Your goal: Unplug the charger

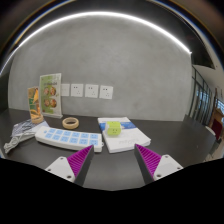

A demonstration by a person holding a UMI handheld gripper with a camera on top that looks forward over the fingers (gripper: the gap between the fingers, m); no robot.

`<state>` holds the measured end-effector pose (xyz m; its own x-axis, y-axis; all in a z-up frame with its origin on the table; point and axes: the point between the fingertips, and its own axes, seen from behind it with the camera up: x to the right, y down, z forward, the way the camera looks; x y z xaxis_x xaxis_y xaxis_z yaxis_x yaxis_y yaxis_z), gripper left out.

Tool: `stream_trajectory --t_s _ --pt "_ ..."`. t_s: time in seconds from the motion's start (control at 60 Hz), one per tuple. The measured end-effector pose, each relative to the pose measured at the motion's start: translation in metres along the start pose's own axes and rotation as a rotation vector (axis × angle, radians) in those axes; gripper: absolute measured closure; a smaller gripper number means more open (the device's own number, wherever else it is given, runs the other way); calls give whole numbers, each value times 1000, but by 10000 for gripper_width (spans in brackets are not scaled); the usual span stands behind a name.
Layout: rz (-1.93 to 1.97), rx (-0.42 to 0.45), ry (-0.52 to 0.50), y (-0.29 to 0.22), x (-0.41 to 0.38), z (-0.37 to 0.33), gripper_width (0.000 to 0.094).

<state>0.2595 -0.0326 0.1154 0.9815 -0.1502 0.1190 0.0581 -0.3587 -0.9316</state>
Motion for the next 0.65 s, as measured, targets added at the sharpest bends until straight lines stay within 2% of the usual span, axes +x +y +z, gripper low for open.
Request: stream_trajectory --t_s 0.183,0.3,0.467,0.65 --pt "17 -48 14 31 -37 -101 103" --pt "23 -54 11 39 -40 -140 102" --pt "-39 -23 15 48 -11 -158 102" --pt "-36 -58 -31 79 40 -143 102"
